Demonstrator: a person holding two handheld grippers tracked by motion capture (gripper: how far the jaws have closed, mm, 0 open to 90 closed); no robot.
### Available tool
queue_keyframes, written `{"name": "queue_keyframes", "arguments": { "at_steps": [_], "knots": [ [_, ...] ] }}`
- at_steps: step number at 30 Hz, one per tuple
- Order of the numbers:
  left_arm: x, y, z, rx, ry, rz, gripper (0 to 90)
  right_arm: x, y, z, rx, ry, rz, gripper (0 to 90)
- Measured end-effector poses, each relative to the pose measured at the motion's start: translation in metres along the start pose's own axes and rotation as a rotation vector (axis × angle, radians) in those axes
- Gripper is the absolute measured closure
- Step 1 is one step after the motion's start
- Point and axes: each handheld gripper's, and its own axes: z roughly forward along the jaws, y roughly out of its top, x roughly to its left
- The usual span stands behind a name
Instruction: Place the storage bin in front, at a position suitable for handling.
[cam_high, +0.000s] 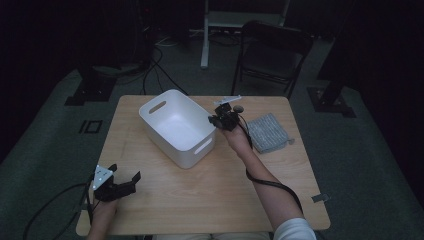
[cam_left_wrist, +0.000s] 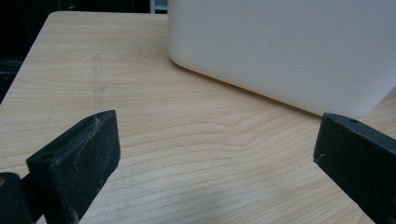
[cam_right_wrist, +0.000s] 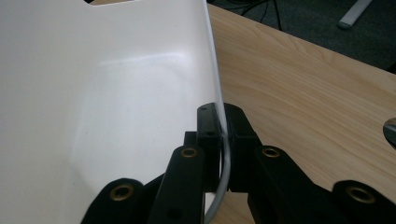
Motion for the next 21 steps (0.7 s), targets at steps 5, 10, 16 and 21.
{"name": "queue_keyframes", "arguments": {
  "at_steps": [5,10,16,21],
  "knots": [
    [0.0,0.0,0.0,0.002,0.0,0.001,1.0,-0.001,-0.006,-0.007,0.002,0.006,-0.003,86.6],
    [-0.001,0.0,0.0,0.002,-0.001,0.003,1.0,-0.003,-0.011,-0.013,0.006,0.012,-0.006,86.6],
    [-0.002,0.0,0.0,0.002,-0.004,0.008,0.9,-0.004,-0.018,-0.022,0.008,0.018,-0.018,86.7],
    [-0.002,0.0,0.0,0.001,-0.006,0.009,1.0,-0.006,-0.024,-0.031,0.016,0.025,-0.023,86.7]
  ]
}}
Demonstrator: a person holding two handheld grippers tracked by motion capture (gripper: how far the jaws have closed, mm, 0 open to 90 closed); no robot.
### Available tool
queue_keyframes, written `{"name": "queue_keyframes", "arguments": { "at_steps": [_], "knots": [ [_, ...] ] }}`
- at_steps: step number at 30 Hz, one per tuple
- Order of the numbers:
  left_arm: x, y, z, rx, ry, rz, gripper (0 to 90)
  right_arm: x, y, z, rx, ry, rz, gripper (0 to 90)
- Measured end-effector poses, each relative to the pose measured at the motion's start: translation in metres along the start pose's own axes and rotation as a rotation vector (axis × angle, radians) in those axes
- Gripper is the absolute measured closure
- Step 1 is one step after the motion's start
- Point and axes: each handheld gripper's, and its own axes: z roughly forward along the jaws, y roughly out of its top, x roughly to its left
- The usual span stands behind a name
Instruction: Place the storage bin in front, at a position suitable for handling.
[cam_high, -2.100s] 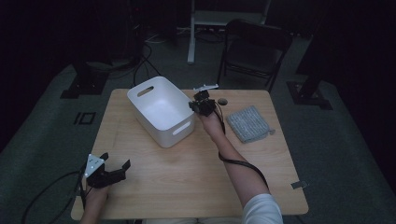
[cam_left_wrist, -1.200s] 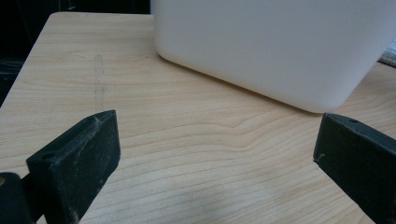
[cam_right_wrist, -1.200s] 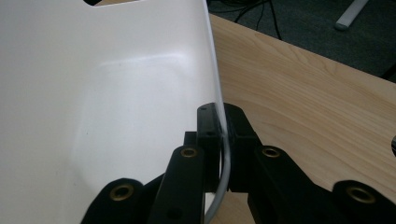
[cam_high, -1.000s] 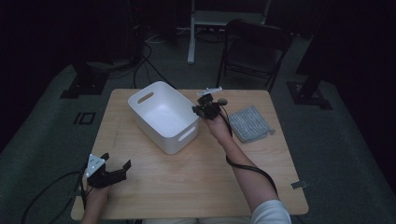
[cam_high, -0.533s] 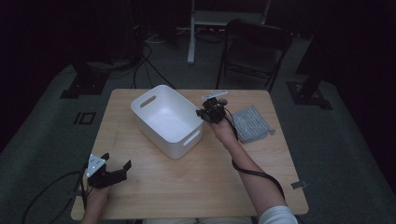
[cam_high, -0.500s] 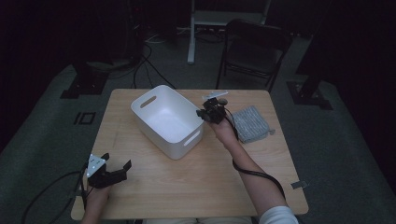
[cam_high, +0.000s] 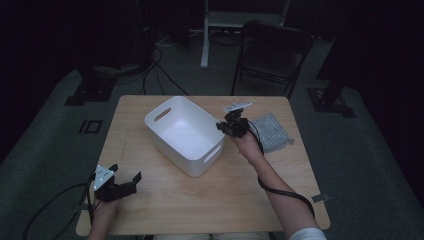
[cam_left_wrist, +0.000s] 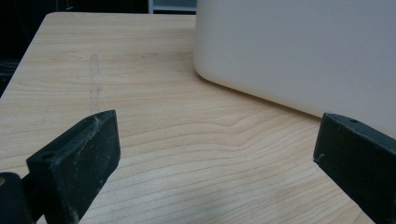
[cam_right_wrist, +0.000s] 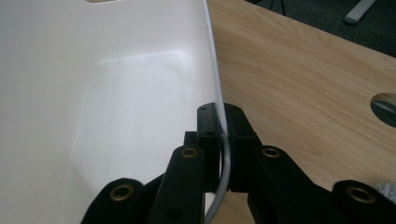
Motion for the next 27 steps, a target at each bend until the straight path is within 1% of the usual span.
{"name": "queue_keyframes", "arguments": {
  "at_steps": [11,17,20,23,26,27],
  "knots": [
    [-0.001,0.0,0.0,-0.008,0.006,0.009,1.0,-0.003,-0.014,-0.017,0.011,0.016,-0.018,86.7],
    [-0.002,0.0,0.0,-0.008,0.006,0.011,1.0,-0.004,-0.022,-0.027,0.011,0.023,-0.02,86.7],
    [-0.003,0.0,0.0,-0.014,-0.004,0.004,1.0,-0.004,-0.026,-0.031,0.017,0.026,-0.025,86.7],
    [-0.005,0.0,0.001,-0.017,-0.011,0.005,1.0,-0.005,-0.029,-0.036,0.019,0.028,-0.03,86.7],
    [-0.007,0.0,0.002,-0.014,-0.015,0.015,1.0,-0.005,-0.033,-0.04,0.02,0.033,-0.03,86.7],
    [-0.007,0.0,0.002,-0.007,-0.02,0.024,1.0,-0.005,-0.035,-0.042,0.021,0.033,-0.033,86.7]
  ]
}}
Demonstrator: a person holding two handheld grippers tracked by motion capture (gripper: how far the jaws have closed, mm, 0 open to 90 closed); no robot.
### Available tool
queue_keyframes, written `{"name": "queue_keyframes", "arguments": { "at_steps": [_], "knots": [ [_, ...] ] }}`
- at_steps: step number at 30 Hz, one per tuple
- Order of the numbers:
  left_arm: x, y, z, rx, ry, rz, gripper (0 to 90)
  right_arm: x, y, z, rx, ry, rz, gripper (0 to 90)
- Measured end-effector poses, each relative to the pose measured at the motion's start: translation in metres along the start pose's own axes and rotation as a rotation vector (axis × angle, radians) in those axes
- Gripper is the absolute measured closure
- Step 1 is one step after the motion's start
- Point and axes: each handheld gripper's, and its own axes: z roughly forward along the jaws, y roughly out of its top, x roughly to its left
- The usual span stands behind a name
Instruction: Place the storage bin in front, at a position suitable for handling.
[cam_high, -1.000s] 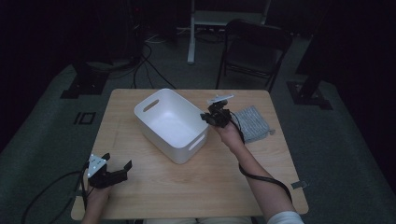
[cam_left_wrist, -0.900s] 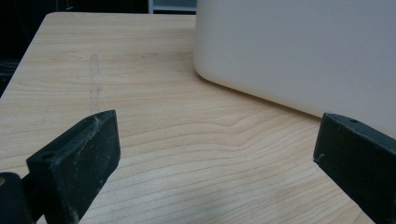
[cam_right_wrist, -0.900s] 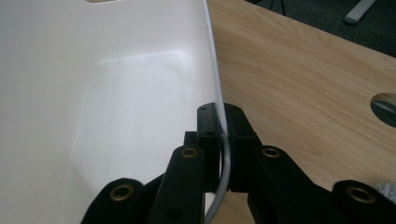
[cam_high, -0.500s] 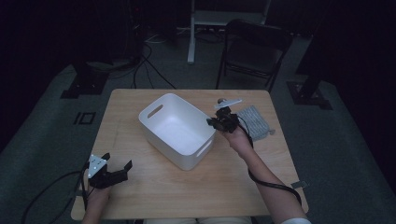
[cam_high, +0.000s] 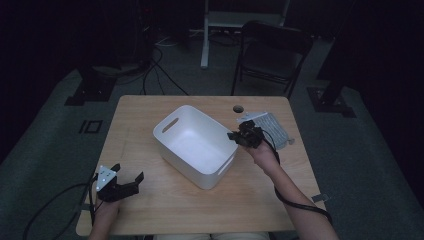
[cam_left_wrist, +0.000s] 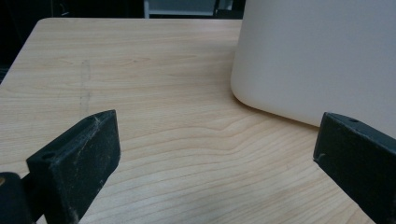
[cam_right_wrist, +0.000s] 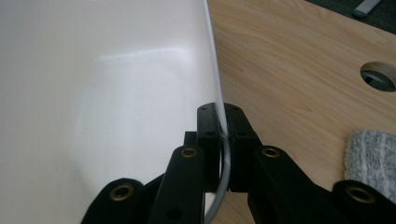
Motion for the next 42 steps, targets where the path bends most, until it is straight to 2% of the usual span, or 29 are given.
{"name": "queue_keyframes", "arguments": {
  "at_steps": [3,7,13,21,28,34,36,40,42],
  "knots": [
    [-0.001,-0.001,0.001,-0.005,0.002,0.027,1.0,0.0,-0.004,-0.004,0.002,0.004,-0.005,86.7],
    [-0.001,-0.001,0.001,-0.025,0.001,0.024,1.0,0.001,-0.009,-0.01,0.005,0.011,-0.003,86.6],
    [-0.002,0.0,0.001,-0.027,-0.007,0.017,1.0,0.001,-0.017,-0.019,0.009,0.023,-0.006,86.7],
    [-0.008,0.001,0.003,0.024,-0.044,0.03,1.0,0.004,-0.028,-0.032,0.015,0.039,-0.018,86.6],
    [-0.013,0.002,0.003,0.043,-0.067,0.034,1.0,0.007,-0.039,-0.043,0.021,0.054,-0.019,86.6],
    [-0.014,0.003,0.003,0.05,-0.075,0.021,1.0,0.008,-0.045,-0.05,0.022,0.063,-0.018,86.5],
    [-0.015,0.003,0.003,0.057,-0.085,0.011,1.0,0.008,-0.046,-0.051,0.021,0.064,-0.017,86.5],
    [-0.019,0.005,0.003,0.066,-0.107,0.03,1.0,0.008,-0.047,-0.051,0.017,0.063,-0.006,86.3],
    [-0.019,0.006,0.003,0.069,-0.123,0.015,1.0,0.008,-0.047,-0.051,0.011,0.063,0.0,86.2]
  ]
}}
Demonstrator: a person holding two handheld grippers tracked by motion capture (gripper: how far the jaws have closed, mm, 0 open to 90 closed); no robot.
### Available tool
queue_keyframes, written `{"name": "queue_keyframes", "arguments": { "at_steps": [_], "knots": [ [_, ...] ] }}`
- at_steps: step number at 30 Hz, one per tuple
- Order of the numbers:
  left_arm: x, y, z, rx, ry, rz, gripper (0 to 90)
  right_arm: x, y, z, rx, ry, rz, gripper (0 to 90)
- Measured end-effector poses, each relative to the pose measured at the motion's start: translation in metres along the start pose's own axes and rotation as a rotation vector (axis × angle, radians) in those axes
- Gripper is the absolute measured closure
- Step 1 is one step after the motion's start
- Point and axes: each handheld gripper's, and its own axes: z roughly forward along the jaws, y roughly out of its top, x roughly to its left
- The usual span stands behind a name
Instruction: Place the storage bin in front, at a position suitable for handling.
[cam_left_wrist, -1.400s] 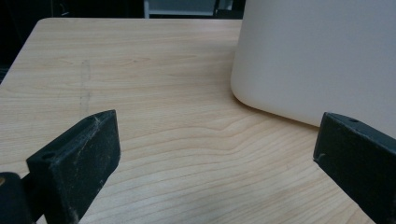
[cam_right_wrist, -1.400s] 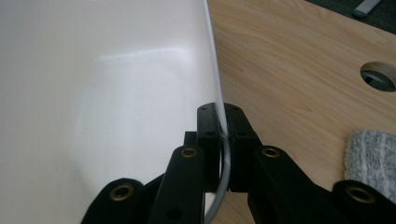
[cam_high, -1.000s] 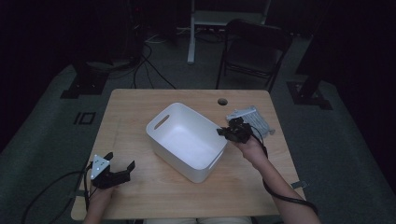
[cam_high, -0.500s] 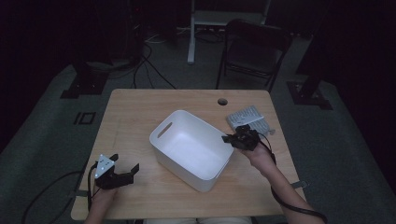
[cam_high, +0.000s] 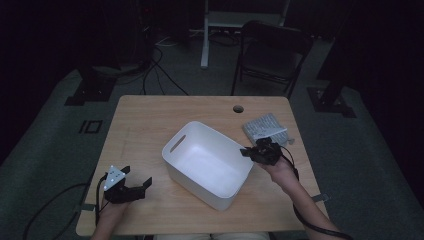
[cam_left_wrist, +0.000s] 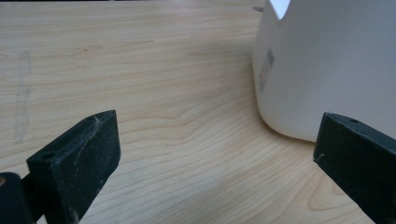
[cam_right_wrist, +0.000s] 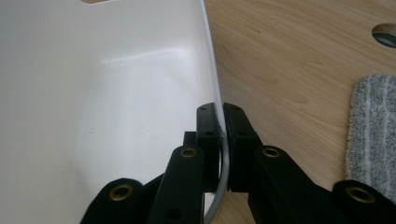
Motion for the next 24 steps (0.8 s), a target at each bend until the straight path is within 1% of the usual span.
{"name": "queue_keyframes", "arguments": {
  "at_steps": [1,3,4,5,7,9,10,11,12,13,14,15,16,17,19,20,21,23,24],
  "knots": [
    [0.0,0.001,0.0,0.002,-0.013,-0.007,1.0,0.0,0.0,0.0,-0.002,0.001,0.005,86.0],
    [-0.001,0.003,-0.001,0.004,-0.022,-0.002,1.0,0.0,-0.001,0.0,-0.013,0.003,0.015,85.3],
    [-0.001,0.004,-0.002,0.001,-0.029,-0.003,1.0,-0.001,-0.002,0.0,-0.02,0.006,0.029,85.0],
    [-0.002,0.006,-0.003,-0.002,-0.04,-0.004,1.0,0.0,-0.002,-0.001,-0.025,0.006,0.036,84.7],
    [-0.002,0.011,-0.004,-0.011,-0.056,-0.009,1.0,0.0,-0.003,-0.003,-0.05,0.014,0.05,81.3],
    [-0.004,0.016,-0.006,-0.014,-0.062,0.001,1.0,0.002,-0.001,-0.008,-0.071,0.019,0.056,74.7],
    [-0.005,0.018,-0.006,-0.018,-0.067,0.003,1.0,0.003,-0.001,-0.012,-0.089,0.002,0.051,71.4],
    [-0.005,0.02,-0.006,-0.023,-0.075,0.001,1.0,0.004,-0.001,-0.015,-0.101,0.002,0.052,67.6],
    [-0.005,0.022,-0.007,-0.023,-0.084,-0.003,1.1,0.004,-0.001,-0.018,-0.111,0.015,0.057,61.5],
    [-0.006,0.024,-0.008,-0.029,-0.093,-0.006,1.1,0.005,-0.001,-0.021,-0.117,0.017,0.057,57.1],
    [-0.006,0.028,-0.009,-0.036,-0.106,-0.009,1.0,0.007,-0.002,-0.024,-0.124,-0.001,0.056,54.7],
    [-0.006,0.028,-0.009,-0.036,-0.106,-0.009,1.1,0.007,-0.002,-0.024,-0.124,-0.001,0.056,54.7],
    [-0.006,0.031,-0.01,-0.039,-0.117,-0.004,1.1,0.008,-0.005,-0.028,-0.137,-0.007,0.064,49.7],
    [-0.006,0.037,-0.01,-0.036,-0.122,0.014,1.1,0.01,-0.008,-0.031,-0.153,-0.031,0.07,45.7],
    [-0.005,0.044,-0.012,-0.049,-0.137,0.019,1.1,0.012,-0.013,-0.033,-0.17,-0.037,0.077,42.9],
    [-0.005,0.044,-0.012,-0.049,-0.137,0.019,1.1,0.013,-0.015,-0.034,-0.172,-0.043,0.087,41.1],
    [-0.004,0.053,-0.012,-0.058,-0.142,0.027,1.1,0.015,-0.018,-0.034,-0.178,-0.055,0.09,39.0],
    [-0.005,0.062,-0.011,-0.061,-0.149,0.043,1.1,0.017,-0.021,-0.035,-0.181,-0.068,0.09,36.2],
    [-0.005,0.062,-0.011,-0.061,-0.149,0.043,1.1,0.017,-0.021,-0.035,-0.181,-0.068,0.09,36.2]
  ]
}}
